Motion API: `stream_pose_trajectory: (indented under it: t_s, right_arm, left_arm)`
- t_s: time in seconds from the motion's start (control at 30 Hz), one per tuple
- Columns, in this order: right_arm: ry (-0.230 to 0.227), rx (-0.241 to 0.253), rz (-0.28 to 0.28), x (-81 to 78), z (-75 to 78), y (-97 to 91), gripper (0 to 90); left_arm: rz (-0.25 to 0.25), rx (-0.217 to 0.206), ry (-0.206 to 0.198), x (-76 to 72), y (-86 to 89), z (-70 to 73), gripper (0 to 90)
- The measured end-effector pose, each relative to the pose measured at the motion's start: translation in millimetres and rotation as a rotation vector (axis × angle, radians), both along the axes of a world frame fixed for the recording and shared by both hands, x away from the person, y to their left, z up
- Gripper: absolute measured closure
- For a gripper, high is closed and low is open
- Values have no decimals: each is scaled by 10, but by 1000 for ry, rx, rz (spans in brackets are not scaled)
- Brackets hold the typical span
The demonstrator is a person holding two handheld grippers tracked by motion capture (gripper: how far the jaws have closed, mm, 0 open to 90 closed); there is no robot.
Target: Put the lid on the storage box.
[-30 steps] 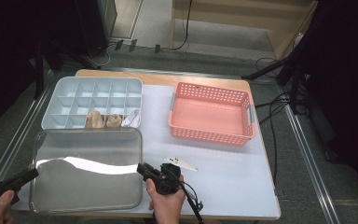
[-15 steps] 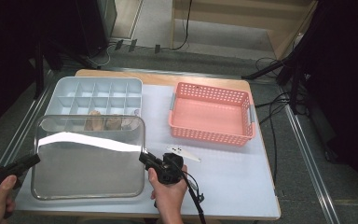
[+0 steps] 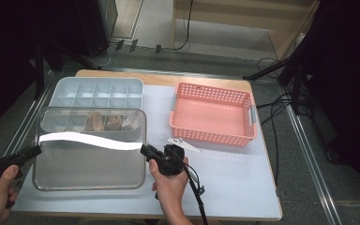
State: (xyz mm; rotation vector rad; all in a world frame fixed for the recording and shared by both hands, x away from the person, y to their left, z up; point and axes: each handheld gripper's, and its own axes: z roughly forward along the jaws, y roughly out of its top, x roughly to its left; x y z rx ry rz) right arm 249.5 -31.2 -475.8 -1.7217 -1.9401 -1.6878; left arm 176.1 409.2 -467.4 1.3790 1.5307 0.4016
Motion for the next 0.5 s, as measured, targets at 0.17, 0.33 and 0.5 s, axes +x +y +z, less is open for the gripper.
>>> stream_pose_trajectory:
  t_s: [0.17,0.33,0.5]
  right_arm:
    - [0,2,-5,64,35,17,745]
    - [8,3,-3,119,49,28,745]
    - [-2,-3,-8,178,66,47,744]
  left_arm:
    - [0,1,-1,70,7,37,683]
    - [2,7,0,119,19,53,683]
    - [2,11,3,180,19,74,681]
